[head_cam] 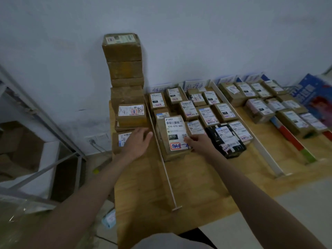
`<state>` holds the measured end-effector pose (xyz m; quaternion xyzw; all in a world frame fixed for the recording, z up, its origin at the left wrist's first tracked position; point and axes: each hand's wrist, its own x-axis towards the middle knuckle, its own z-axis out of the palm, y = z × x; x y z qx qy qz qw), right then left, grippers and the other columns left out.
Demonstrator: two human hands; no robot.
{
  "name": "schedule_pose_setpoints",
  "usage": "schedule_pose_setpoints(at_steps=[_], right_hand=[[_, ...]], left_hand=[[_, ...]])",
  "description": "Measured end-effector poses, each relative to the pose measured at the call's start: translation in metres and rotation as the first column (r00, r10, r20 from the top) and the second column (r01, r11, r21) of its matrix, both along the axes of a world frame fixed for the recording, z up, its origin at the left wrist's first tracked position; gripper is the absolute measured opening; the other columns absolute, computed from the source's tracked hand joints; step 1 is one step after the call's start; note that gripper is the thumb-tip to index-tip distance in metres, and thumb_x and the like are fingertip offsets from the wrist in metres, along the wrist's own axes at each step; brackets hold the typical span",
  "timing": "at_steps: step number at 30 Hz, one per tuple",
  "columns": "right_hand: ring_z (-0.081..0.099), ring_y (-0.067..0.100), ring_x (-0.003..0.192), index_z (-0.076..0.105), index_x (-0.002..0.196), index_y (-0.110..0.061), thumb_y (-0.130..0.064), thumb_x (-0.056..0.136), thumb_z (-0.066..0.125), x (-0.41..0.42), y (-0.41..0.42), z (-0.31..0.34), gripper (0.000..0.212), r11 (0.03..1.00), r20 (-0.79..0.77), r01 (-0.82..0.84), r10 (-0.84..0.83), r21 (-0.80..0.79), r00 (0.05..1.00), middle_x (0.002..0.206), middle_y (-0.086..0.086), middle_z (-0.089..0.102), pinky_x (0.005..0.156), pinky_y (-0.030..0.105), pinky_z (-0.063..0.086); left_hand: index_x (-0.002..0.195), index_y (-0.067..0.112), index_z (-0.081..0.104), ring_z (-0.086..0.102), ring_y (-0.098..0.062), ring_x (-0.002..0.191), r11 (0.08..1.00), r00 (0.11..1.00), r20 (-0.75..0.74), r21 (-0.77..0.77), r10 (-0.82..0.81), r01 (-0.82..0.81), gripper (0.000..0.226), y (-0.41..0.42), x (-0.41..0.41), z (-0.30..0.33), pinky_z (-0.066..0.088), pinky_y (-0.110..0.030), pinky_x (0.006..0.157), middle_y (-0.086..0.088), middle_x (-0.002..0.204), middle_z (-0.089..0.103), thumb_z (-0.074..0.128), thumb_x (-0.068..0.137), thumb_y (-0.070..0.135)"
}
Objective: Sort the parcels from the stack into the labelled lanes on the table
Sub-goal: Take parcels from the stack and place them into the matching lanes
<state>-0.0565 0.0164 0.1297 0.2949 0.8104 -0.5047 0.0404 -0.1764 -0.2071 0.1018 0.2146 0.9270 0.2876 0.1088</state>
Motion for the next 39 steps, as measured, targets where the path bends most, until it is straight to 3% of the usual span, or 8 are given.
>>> schedule_pose_setpoints(at_steps=[5,8,11,17,21,25,31,39], right_hand=[[0.068,0.017,0.087,0.069,0.106,-0.013,-0.033,0.098,0.059,0.036,0.049,-0.028,0.024,0.997,0.033,0.077,-0.077,0.019,0.996,0.091,0.0,0.071,0.077,0.032,0.058],[0.068,0.018,0.087,0.068,0.115,-0.007,-0.031,0.097,0.06,0.052,0.077,-0.052,0.031,0.993,0.067,0.111,-0.113,0.03,0.991,0.092,0.002,0.071,0.084,0.039,0.059],[0.066,0.015,0.084,0.067,0.117,-0.005,-0.029,0.098,0.06,0.063,0.1,-0.074,0.032,0.992,0.093,0.116,-0.12,0.049,0.988,0.089,-0.002,0.069,0.078,0.034,0.057],[0.069,0.021,0.09,0.068,0.114,-0.003,-0.023,0.098,0.06,0.074,0.125,-0.12,0.028,0.993,0.133,0.107,-0.111,0.04,0.985,0.097,0.007,0.072,0.079,0.035,0.057],[0.064,0.014,0.082,0.069,0.114,-0.006,-0.022,0.097,0.061,0.074,0.136,-0.145,0.025,0.992,0.148,0.08,-0.094,0.097,0.985,0.1,0.008,0.072,0.066,0.021,0.05],[0.069,0.018,0.087,0.07,0.11,-0.006,-0.023,0.097,0.061,0.073,0.144,-0.165,0.023,0.992,0.176,0.082,-0.098,0.097,0.979,0.097,0.007,0.073,0.08,0.037,0.058],[0.069,0.026,0.092,0.071,0.109,-0.01,-0.03,0.096,0.06,0.066,0.152,-0.182,0.026,0.982,0.209,0.05,-0.089,0.185,0.974,0.099,0.008,0.073,0.081,0.046,0.058],[0.06,0.028,0.104,0.07,0.113,-0.01,-0.034,0.098,0.057,0.061,0.151,-0.188,0.031,0.965,0.211,0.033,-0.09,0.261,0.973,0.118,0.012,0.06,0.091,0.048,0.054]], left_hand=[[0.138,0.014,0.051,0.053,-0.022,0.122,0.996,0.998,0.015,-0.063,-0.065,0.065,0.047,0.035,0.033,-0.034,0.047,-0.039,0.099,-0.005,0.136,0.052,0.041,0.103,0.043],[0.134,0.016,0.053,0.055,-0.018,0.114,0.995,0.998,0.009,-0.079,-0.063,0.063,0.041,0.059,0.053,-0.047,0.048,-0.03,0.089,-0.002,0.133,0.052,0.042,0.103,0.041],[0.133,0.016,0.053,0.055,-0.016,0.112,0.991,0.997,-0.031,-0.112,-0.071,0.067,0.039,0.079,0.069,-0.058,0.048,-0.028,0.085,0.001,0.131,0.052,0.044,0.103,0.038],[0.138,0.017,0.049,0.051,-0.02,0.122,0.969,0.994,-0.093,-0.246,-0.054,0.029,0.044,0.108,0.097,-0.082,0.045,-0.036,0.102,-0.001,0.139,0.049,0.042,0.102,0.04],[0.138,0.02,0.048,0.05,-0.021,0.126,0.956,0.991,-0.126,-0.293,-0.044,0.005,0.043,0.118,0.106,-0.093,0.041,-0.037,0.106,-0.001,0.141,0.049,0.044,0.1,0.039],[0.135,0.018,0.05,0.051,-0.02,0.123,0.93,0.984,-0.175,-0.367,-0.043,-0.025,0.043,0.121,0.11,-0.1,0.041,-0.037,0.106,-0.002,0.137,0.052,0.043,0.099,0.04],[0.132,0.016,0.053,0.05,-0.02,0.123,0.909,0.976,-0.213,-0.413,-0.042,-0.051,0.045,0.125,0.111,-0.102,0.038,-0.042,0.109,-0.002,0.133,0.055,0.04,0.097,0.041],[0.132,0.015,0.055,0.05,-0.021,0.125,0.911,0.975,-0.221,-0.408,-0.024,-0.069,0.047,0.133,0.114,-0.1,0.035,-0.046,0.113,-0.003,0.133,0.056,0.043,0.096,0.042]])
